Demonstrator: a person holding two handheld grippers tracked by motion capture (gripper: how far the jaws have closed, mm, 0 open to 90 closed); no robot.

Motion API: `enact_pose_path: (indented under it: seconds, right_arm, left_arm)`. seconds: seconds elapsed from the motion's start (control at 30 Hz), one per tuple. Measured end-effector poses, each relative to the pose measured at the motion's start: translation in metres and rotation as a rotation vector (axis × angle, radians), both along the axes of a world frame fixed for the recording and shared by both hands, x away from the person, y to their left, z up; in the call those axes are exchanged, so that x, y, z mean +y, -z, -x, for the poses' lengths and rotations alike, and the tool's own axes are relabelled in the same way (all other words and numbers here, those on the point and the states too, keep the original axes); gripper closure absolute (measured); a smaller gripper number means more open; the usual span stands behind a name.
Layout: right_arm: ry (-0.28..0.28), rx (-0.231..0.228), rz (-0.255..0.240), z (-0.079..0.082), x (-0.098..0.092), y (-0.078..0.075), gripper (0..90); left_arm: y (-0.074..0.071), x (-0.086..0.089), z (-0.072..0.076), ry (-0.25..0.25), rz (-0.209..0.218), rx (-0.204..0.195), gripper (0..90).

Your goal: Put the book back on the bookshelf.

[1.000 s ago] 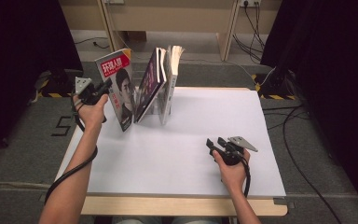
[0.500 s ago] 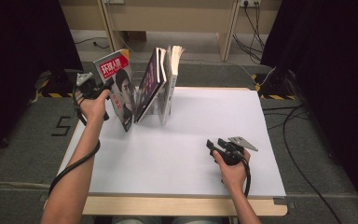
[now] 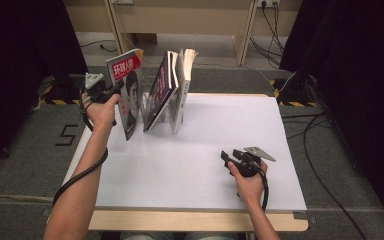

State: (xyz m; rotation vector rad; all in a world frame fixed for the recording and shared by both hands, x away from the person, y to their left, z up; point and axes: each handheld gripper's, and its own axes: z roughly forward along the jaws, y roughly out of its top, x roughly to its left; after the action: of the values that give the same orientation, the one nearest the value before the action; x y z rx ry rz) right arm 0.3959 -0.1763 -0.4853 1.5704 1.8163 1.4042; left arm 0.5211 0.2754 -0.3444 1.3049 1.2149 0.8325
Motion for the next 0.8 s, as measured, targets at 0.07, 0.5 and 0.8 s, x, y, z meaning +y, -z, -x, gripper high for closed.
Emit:
enact_pose_path:
  seconds: [0.07,0.5,0.8]
  right_arm:
    - [-0.001,-0.001,0.000,0.000,0.000,0.000,44.4]
    - [-0.002,-0.002,0.002,0.000,0.000,0.001,44.5]
    - [0.002,-0.004,0.000,-0.001,-0.002,0.001,44.6]
  left_arm:
    - [-0.004,0.001,0.000,-0.008,-0.010,-0.029,86.4]
    - [-0.010,0.010,-0.012,-0.036,-0.032,-0.124,86.4]
    - [-0.014,0.010,-0.024,-0.040,-0.054,-0.156,86.4]
